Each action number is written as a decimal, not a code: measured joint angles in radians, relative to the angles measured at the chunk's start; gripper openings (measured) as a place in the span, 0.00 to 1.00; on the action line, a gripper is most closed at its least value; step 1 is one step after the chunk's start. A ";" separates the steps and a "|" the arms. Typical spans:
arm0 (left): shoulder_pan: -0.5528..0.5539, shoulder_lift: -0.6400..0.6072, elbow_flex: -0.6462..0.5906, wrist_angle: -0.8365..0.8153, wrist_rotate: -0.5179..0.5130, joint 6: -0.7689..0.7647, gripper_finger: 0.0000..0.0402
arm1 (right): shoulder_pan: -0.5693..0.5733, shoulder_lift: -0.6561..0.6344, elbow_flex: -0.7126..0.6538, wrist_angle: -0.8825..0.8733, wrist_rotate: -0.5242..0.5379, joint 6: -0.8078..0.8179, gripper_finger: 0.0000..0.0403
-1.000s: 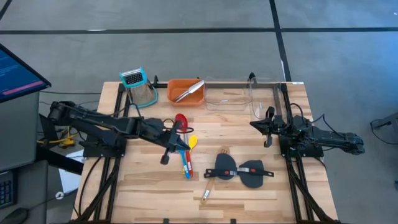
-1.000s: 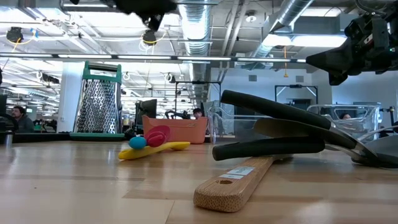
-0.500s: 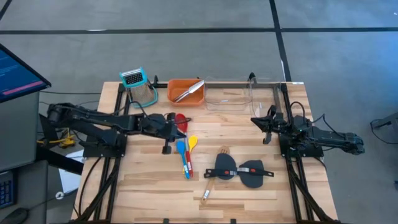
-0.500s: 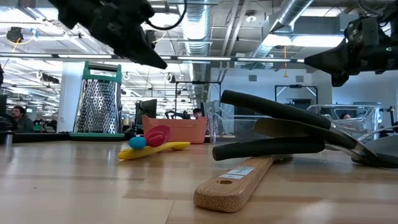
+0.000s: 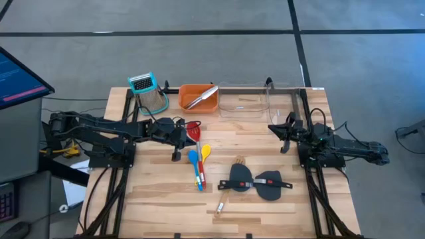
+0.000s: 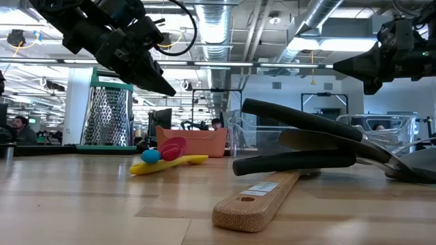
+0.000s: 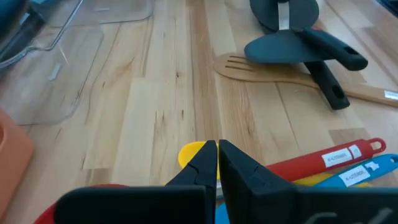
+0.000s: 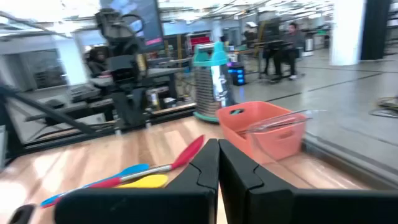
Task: Pick & Place Kitchen Items
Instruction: Put the black spatula into the right transparent bin
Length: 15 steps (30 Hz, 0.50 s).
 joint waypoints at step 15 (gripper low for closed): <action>0.000 0.001 -0.001 0.068 -0.014 0.016 0.00 | 0.038 0.013 0.079 -0.195 0.074 0.133 0.00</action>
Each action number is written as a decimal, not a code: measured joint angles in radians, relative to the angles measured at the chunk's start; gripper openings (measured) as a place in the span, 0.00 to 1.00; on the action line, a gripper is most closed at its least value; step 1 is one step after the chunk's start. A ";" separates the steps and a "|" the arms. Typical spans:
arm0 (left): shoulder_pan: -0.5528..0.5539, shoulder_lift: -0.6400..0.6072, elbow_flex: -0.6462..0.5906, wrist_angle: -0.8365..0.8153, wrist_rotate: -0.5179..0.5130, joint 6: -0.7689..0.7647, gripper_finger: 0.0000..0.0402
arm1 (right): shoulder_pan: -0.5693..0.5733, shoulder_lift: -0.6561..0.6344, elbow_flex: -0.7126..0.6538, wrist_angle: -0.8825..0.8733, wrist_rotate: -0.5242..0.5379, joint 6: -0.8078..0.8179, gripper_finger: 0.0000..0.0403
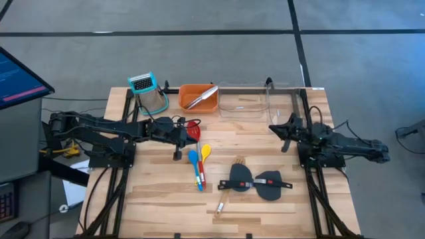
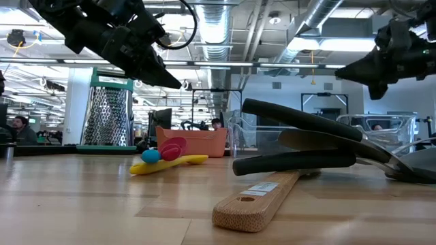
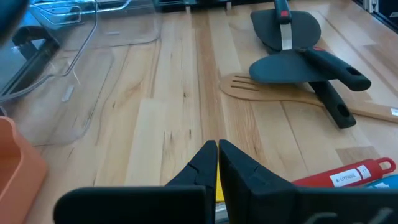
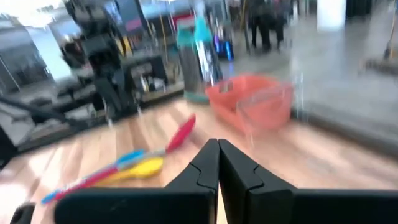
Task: Pick & Place Kitchen Items
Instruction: Put the black spatula into the right transparent bin
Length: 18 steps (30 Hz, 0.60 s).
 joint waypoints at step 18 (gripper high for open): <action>0.000 0.000 0.000 0.000 0.001 -0.001 0.00 | 0.133 0.512 0.427 -0.477 -0.086 0.173 0.00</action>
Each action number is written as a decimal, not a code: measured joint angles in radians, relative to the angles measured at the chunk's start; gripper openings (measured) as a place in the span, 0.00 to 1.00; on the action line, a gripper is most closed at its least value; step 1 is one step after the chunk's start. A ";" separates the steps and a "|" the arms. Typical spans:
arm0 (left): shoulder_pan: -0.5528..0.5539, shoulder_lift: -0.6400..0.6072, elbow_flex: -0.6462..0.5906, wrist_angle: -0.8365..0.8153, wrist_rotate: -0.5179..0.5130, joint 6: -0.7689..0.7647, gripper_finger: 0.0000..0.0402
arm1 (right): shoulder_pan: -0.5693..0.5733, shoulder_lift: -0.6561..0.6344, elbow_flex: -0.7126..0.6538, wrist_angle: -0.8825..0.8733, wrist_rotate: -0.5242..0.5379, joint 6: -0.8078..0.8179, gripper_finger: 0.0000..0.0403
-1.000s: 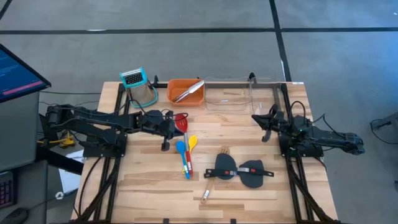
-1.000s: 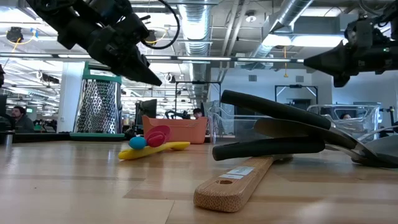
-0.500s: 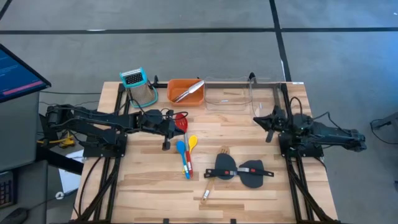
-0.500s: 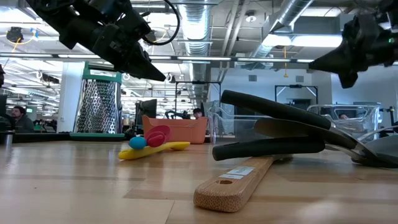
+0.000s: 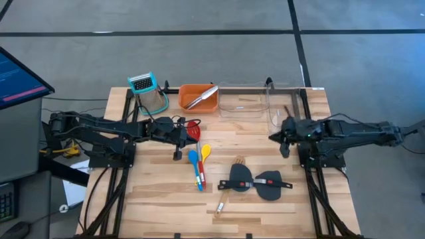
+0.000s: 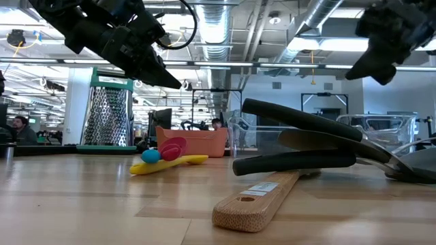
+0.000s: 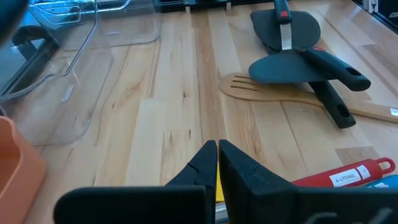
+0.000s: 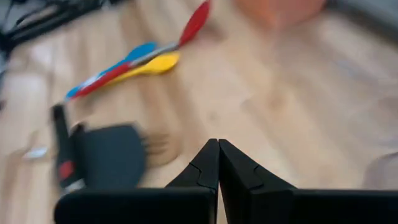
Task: Pick & Place Kitchen Items
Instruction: Put the black spatula into the right transparent bin
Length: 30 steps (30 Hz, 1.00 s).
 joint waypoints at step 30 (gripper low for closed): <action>0.000 0.000 0.000 0.016 0.000 0.000 0.00 | 0.523 0.813 0.417 -0.235 -0.214 0.392 0.00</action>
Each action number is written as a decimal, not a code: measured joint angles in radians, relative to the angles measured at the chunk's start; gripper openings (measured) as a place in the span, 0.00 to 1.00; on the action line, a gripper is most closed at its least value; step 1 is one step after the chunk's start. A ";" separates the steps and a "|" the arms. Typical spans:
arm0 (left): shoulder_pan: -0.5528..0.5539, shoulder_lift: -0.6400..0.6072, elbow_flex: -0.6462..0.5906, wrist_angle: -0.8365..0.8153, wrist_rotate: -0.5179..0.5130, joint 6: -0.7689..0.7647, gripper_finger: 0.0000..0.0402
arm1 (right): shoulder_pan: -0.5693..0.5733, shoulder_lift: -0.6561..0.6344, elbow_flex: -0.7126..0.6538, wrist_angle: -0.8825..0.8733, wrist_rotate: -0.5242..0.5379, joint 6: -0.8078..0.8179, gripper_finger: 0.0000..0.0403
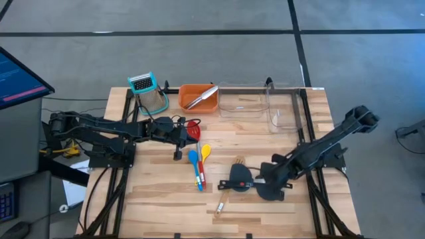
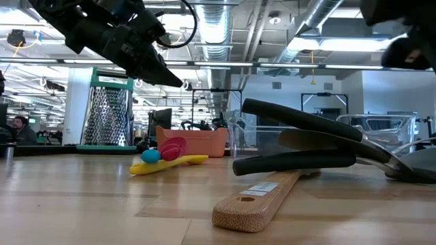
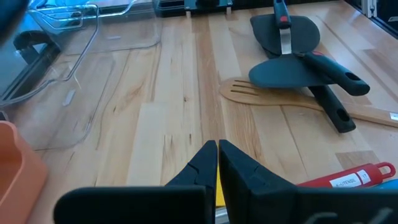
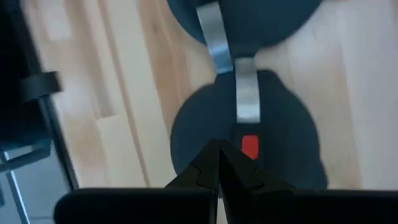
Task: Pick & Place Kitchen Items
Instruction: Put the black spatula into the right transparent bin
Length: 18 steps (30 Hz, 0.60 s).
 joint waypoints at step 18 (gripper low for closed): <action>0.000 0.000 0.000 0.007 0.000 0.001 0.00 | -0.060 0.109 0.000 -0.093 -0.036 0.032 0.06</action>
